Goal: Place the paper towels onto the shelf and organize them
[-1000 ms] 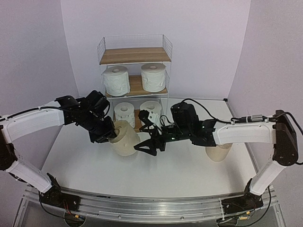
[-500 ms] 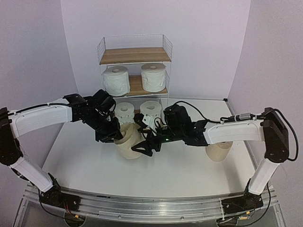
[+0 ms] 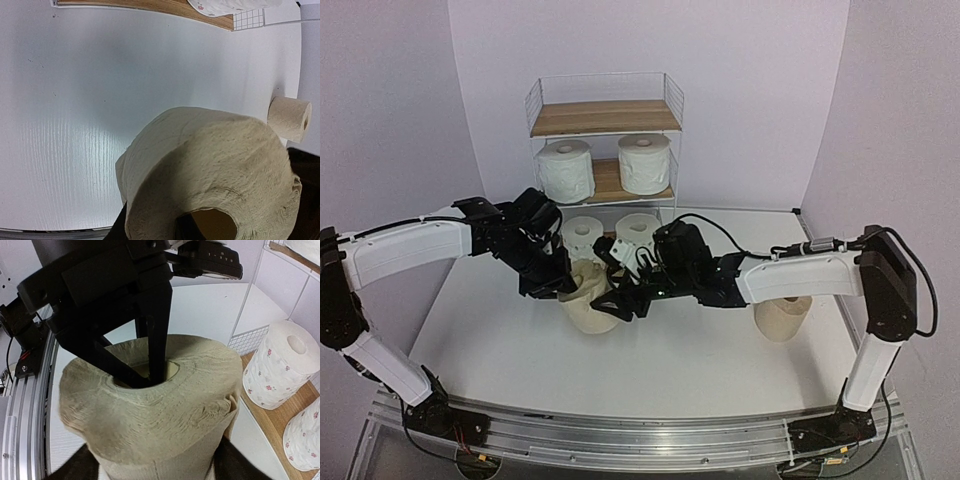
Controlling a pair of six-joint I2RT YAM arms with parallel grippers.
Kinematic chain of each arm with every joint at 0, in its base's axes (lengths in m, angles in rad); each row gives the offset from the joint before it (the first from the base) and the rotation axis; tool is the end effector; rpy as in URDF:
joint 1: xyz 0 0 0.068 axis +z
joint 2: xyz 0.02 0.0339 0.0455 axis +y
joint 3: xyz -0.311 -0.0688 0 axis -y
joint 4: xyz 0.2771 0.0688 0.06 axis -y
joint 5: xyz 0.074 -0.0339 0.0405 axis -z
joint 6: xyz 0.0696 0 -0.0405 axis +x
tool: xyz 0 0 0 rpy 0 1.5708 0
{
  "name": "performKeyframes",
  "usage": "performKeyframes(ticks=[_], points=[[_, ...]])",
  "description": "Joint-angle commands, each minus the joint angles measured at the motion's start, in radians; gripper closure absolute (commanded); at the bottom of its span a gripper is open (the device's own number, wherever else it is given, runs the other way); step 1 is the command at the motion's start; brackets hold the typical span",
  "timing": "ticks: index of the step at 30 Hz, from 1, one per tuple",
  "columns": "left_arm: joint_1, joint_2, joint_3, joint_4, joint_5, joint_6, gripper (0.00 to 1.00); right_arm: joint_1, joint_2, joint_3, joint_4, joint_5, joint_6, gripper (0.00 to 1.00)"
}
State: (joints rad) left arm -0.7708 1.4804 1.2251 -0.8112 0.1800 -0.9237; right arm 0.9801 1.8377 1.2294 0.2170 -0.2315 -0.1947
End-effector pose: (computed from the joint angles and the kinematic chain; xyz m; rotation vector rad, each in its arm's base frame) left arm 0.2381 -0.2486 0.2866 -0.1517 2.8490 -0.7211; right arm 0.2623 0.4198 0.2503 -1.2501 1.5941 0.7342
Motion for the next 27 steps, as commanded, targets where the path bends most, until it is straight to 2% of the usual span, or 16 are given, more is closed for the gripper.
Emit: performKeyframes(ticks=[1,3,7,9,10,12,15,19,25,27], points=[[-0.025,-0.015,0.077,0.1,0.128,0.029,0.97,-0.003,0.019,0.03,0.049,0.029,0.032,0.48],[-0.025,-0.016,0.08,0.104,0.126,0.025,0.93,-0.003,0.006,0.022,0.058,0.01,0.037,0.66],[-0.025,-0.027,0.08,0.145,0.121,0.017,0.82,-0.003,-0.025,0.003,0.072,-0.026,0.058,0.81],[-0.025,-0.034,0.083,0.165,0.111,0.015,0.77,-0.003,-0.039,-0.004,0.074,-0.023,0.071,0.96],[-0.025,-0.036,0.085,0.173,0.109,0.015,0.76,-0.003,-0.047,-0.009,0.074,-0.017,0.076,1.0],[-0.025,-0.04,0.091,0.178,0.099,0.015,0.7,-0.003,-0.065,-0.019,0.078,0.015,0.081,1.0],[-0.025,-0.043,0.101,0.163,0.067,0.012,0.47,-0.003,-0.097,-0.039,0.089,0.068,0.087,1.0],[-0.025,-0.06,0.12,0.119,0.008,0.013,0.25,-0.003,-0.16,-0.068,0.101,0.133,0.096,1.0],[-0.025,-0.156,0.142,0.06,-0.116,0.014,0.03,-0.003,-0.292,-0.113,0.096,0.221,0.118,1.0],[-0.025,-0.2,0.14,0.052,-0.162,0.012,0.01,-0.003,-0.34,-0.117,0.09,0.252,0.121,1.0]])
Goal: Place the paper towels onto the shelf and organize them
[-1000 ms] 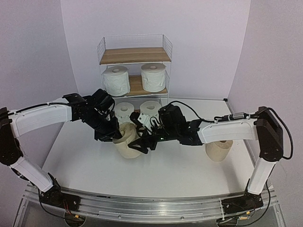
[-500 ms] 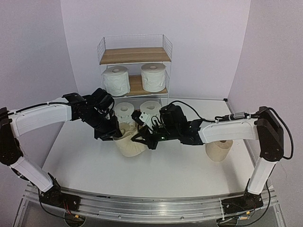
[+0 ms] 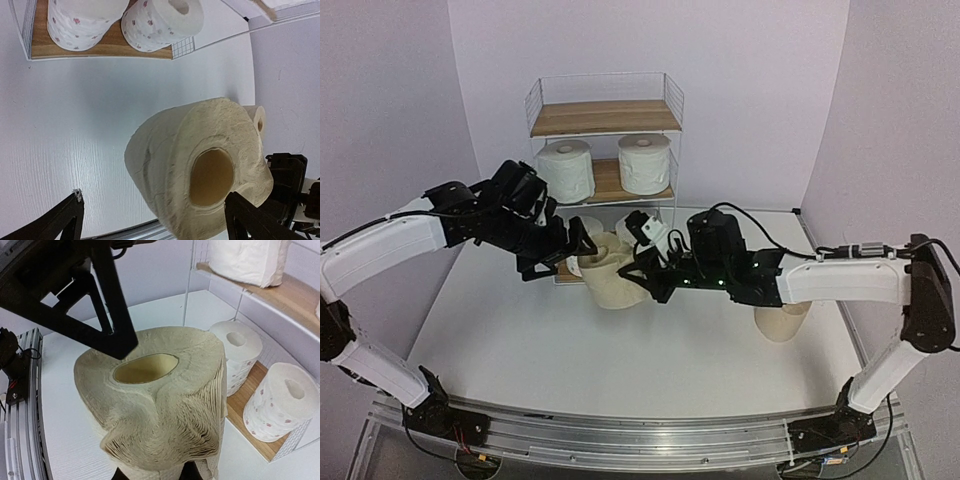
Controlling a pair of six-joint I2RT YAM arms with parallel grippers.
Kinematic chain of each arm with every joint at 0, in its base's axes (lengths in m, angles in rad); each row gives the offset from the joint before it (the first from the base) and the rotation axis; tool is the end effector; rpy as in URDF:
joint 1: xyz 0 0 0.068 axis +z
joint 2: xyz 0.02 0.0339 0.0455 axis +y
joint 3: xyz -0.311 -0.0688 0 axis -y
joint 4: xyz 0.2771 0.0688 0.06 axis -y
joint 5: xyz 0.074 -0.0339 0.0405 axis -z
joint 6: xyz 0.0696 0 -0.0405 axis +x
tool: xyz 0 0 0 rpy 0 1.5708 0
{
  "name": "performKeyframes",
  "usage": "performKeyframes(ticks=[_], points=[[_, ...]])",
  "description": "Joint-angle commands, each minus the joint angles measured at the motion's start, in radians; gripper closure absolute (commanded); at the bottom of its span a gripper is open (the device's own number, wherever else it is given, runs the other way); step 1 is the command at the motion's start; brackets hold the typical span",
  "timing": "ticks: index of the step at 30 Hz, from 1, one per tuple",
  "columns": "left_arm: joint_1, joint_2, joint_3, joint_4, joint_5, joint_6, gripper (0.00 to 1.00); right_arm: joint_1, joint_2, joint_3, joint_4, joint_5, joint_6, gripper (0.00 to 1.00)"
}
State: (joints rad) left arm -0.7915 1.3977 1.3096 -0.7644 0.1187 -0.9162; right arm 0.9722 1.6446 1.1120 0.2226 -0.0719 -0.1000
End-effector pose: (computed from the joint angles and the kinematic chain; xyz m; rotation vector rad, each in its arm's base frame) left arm 0.2344 -0.2490 0.3475 -0.1053 2.6269 -0.8465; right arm 0.2487 0.3735 0.2909 -1.0315 1.6368 0.6592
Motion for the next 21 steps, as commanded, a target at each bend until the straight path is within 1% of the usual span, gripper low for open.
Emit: performKeyframes(ticks=[1,5,9,14,21], points=[[-0.005,-0.148,0.053,0.001,-0.127,0.004,0.01,0.005,-0.172,0.007,0.072,0.11,0.027,1.0],[-0.004,-0.244,0.024,-0.019,-0.236,-0.011,0.0,0.003,-0.225,0.102,-0.027,0.203,0.028,1.0],[-0.004,-0.282,-0.022,-0.024,-0.298,-0.021,0.0,0.002,-0.204,0.258,-0.093,0.322,0.004,1.0],[-0.004,-0.265,-0.053,-0.037,-0.345,-0.03,0.0,0.0,-0.11,0.467,-0.137,0.406,-0.03,1.0],[-0.003,-0.265,-0.107,-0.012,-0.34,-0.035,0.0,-0.025,0.051,0.719,-0.161,0.465,-0.069,1.0]])
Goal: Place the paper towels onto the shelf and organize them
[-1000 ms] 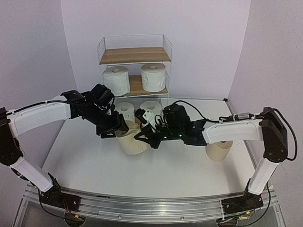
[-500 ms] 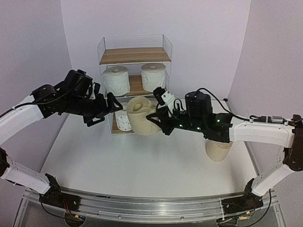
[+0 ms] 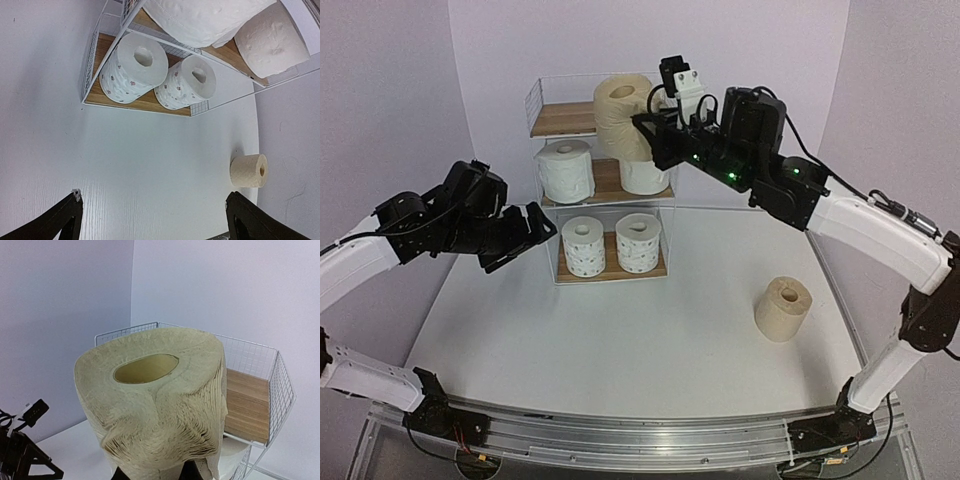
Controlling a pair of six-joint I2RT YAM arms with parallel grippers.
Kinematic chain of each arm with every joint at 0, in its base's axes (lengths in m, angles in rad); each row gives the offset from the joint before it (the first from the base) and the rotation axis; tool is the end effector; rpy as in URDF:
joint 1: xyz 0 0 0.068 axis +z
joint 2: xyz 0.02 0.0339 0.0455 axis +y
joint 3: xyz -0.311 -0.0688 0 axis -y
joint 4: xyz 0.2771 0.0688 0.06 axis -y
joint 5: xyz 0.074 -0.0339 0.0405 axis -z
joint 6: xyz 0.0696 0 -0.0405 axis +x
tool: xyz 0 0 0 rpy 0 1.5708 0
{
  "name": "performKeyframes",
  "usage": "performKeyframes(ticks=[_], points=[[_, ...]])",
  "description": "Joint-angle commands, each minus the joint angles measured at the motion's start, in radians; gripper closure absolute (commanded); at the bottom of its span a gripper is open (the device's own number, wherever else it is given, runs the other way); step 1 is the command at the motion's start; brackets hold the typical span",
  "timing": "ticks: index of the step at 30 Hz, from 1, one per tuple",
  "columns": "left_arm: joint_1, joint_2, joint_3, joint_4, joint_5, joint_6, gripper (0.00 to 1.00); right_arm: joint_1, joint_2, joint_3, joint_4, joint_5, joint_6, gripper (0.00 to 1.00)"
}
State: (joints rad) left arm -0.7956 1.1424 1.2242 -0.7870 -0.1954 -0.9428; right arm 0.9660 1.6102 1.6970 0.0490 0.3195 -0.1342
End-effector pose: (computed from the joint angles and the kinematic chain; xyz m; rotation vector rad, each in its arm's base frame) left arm 0.1989 -0.1837 0.3866 -0.2795 2.3407 -0.6821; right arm 0.2692 0.3511 0.5270 -0.5237 1.3603 0.4524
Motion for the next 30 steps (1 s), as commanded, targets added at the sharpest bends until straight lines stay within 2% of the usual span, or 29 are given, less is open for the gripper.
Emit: performKeyframes(ticks=[1,11,20,24,30], points=[[0.001,-0.01,-0.03,0.014,-0.021,-0.008,0.0,-0.026,0.108,0.165,0.01,0.078,-0.036,1.0],[0.001,-0.018,-0.109,0.059,0.022,-0.017,0.0,-0.061,0.295,0.424,0.008,0.186,-0.07,1.0],[0.001,-0.036,-0.155,0.078,0.04,-0.026,0.0,-0.08,0.371,0.53,0.011,0.227,-0.079,1.0],[0.001,-0.041,-0.168,0.082,0.04,-0.031,0.0,-0.08,0.337,0.524,0.011,0.144,-0.028,1.0],[0.001,-0.056,-0.192,0.095,0.036,-0.04,0.0,-0.079,0.217,0.413,0.031,0.049,0.031,1.0]])
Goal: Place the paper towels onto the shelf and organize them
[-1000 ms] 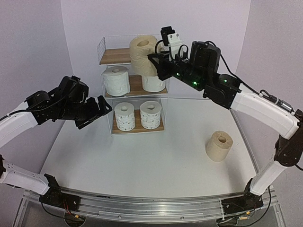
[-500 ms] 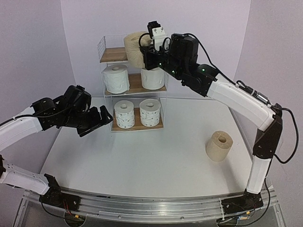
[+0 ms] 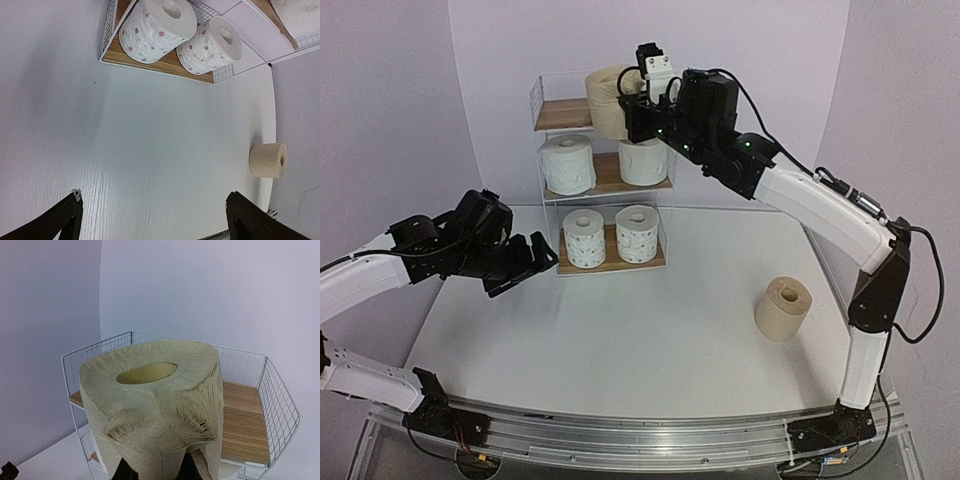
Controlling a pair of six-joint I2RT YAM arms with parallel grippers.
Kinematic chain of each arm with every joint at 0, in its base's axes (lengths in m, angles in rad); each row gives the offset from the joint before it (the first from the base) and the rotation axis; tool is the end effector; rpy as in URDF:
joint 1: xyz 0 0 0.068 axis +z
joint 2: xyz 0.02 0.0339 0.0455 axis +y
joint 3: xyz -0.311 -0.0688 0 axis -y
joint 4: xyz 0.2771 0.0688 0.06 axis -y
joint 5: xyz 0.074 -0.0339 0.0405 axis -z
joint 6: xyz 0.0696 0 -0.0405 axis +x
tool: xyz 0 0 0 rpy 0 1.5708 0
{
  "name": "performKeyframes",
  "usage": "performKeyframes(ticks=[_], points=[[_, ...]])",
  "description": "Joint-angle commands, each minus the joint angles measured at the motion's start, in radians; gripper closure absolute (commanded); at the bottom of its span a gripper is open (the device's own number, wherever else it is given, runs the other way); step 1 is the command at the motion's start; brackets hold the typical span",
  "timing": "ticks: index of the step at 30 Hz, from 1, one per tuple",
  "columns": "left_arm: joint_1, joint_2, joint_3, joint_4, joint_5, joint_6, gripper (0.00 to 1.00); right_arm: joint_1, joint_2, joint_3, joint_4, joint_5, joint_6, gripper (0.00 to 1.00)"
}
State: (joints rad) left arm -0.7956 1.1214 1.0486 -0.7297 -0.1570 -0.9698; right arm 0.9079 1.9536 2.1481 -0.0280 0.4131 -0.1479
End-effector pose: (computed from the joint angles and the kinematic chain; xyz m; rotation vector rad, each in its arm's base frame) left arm 0.1931 -0.1815 0.3307 -0.2921 2.4454 -0.6456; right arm 0.3496 0.4024 0.5372 -0.4013 1.3693 0.3378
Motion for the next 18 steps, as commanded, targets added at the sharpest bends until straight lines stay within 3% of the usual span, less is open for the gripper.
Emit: performKeyframes(ticks=[1,10,18], points=[[0.001,-0.037,-0.019,0.039,-0.003,-0.013,0.0,-0.022,-0.145,-0.066,0.128,-0.05,0.047,1.0],[0.001,-0.043,-0.043,0.07,-0.008,-0.009,0.0,-0.022,-0.171,-0.145,0.232,-0.018,-0.001,1.0],[0.001,-0.053,-0.057,0.081,-0.011,-0.012,0.0,-0.029,0.003,0.057,0.244,0.078,-0.106,1.0]])
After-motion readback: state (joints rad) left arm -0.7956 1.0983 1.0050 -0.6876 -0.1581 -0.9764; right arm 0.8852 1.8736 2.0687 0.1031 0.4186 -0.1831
